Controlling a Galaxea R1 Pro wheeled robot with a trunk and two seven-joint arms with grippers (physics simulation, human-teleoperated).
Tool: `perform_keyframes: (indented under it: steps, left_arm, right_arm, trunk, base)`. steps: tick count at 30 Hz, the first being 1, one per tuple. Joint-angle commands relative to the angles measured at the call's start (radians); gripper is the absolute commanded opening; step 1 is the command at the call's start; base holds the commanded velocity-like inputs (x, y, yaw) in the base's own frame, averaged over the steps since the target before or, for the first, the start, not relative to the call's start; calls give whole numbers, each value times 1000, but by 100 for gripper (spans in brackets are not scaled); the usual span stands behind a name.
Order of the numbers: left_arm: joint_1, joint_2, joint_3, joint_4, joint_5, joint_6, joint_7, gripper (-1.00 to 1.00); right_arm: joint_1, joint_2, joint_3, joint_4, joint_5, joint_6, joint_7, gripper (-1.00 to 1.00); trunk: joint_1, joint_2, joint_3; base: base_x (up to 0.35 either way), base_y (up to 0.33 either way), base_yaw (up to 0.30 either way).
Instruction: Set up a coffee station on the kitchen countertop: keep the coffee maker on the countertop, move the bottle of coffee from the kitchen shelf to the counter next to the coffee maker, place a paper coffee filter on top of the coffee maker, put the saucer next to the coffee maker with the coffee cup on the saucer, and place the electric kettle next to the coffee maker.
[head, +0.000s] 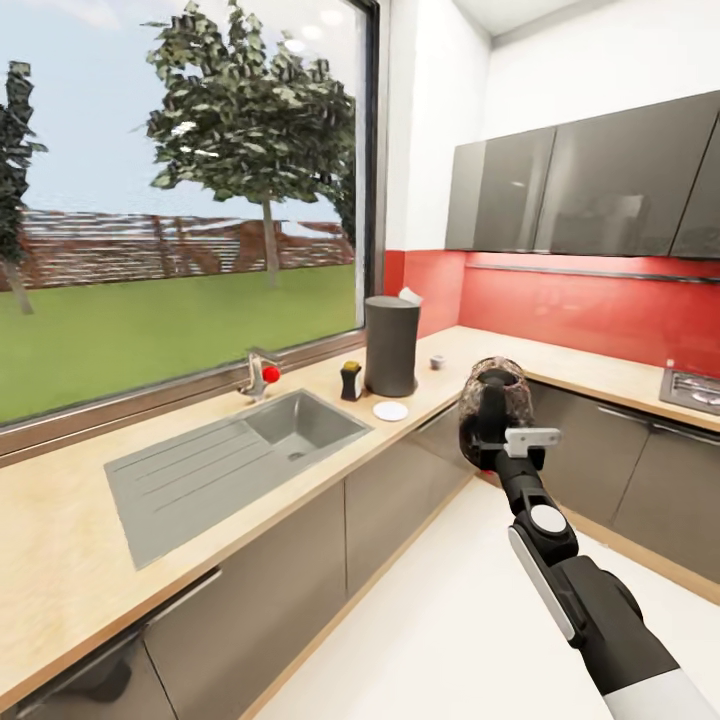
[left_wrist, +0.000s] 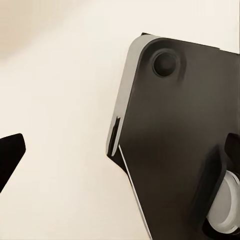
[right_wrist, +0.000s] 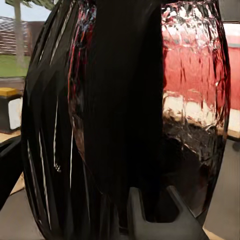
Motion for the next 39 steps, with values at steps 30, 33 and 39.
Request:
perform_keyframes:
  steps: [30, 33, 39]
  left_arm:
    - [-1, 0, -8, 3, 11, -6, -5, 100]
    - [-1, 0, -8, 3, 11, -6, -5, 100]
    - [-1, 0, -8, 3, 11, -6, -5, 100]
  right_arm:
    - [-1, -2, 4, -1, -5, 3, -10, -100]
    - [-1, -2, 4, -1, -5, 3, -10, -100]
    - [-1, -2, 4, -1, -5, 3, -10, -100]
  trunk:
    - [1, -2, -2]
    - [1, -2, -2]
    - [1, -2, -2]
  base:
    - [242, -239, 0]
    - [244, -235, 0]
    - [244, -235, 0]
